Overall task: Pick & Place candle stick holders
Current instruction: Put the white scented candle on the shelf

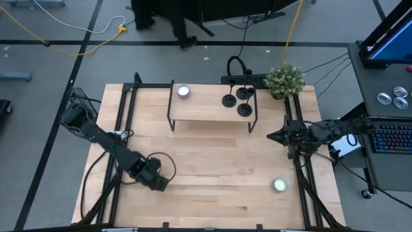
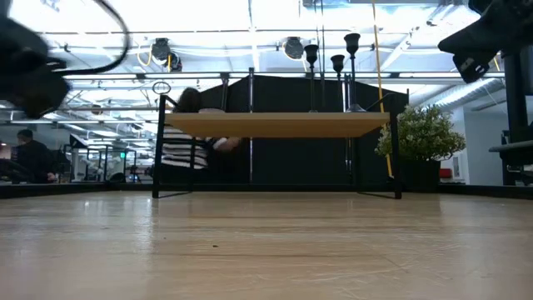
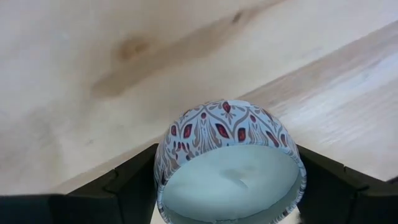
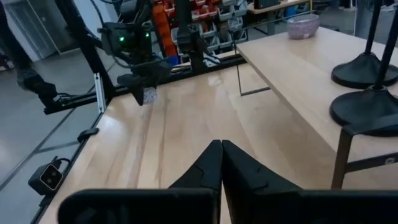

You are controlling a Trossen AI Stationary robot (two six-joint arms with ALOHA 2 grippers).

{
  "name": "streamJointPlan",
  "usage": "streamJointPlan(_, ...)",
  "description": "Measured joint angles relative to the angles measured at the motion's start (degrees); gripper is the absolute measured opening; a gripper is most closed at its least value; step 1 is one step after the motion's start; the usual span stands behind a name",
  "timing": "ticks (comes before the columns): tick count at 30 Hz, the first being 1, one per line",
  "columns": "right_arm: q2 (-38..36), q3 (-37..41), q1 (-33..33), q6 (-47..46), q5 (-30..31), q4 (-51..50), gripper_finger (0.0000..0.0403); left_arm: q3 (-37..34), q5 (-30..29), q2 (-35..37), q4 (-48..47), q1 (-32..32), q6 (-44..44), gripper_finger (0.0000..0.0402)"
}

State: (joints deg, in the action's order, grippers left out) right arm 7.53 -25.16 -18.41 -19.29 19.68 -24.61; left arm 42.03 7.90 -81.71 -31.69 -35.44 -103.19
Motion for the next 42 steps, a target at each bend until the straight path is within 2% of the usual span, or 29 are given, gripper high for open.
streamJointPlan(4,-0.6,0.5,0.0,-0.2,0.0,0.1,0.0,3.4,0.2,1.2,-3.3,5.2,5.6,0.0297)
streamJointPlan(10,-0.6,0.6,0.0,-0.6,0.0,0.3,0.0,14.0,0.3,1.2,-15.8,14.6,19.4,0.0297)
streamJointPlan(15,-0.6,0.6,0.0,-0.6,0.0,0.4,0.0,25.2,-3.4,1.2,-28.5,23.4,31.7,0.0297)
streamJointPlan(20,-0.6,0.6,0.0,-0.6,0.0,0.4,0.0,36.1,-8.7,-0.6,-37.4,32.9,42.7,0.0297)
streamJointPlan(29,-0.6,0.6,0.0,-0.6,-0.2,0.9,0.0,53.6,-11.9,-11.5,-40.6,46.3,60.5,0.0297)
streamJointPlan(36,-0.6,0.6,0.0,-1.0,-0.4,1.2,0.0,66.7,-13.4,-24.2,-53.1,51.9,68.6,0.0297)
streamJointPlan(39,-0.6,0.6,0.0,-1.0,-0.4,1.6,0.0,69.9,-13.6,-27.5,-58.1,53.6,70.0,0.0297)
streamJointPlan(42,-0.6,0.6,0.0,-1.0,-0.4,1.9,0.0,70.2,-13.3,-28.2,-58.5,54.9,71.3,0.0297)
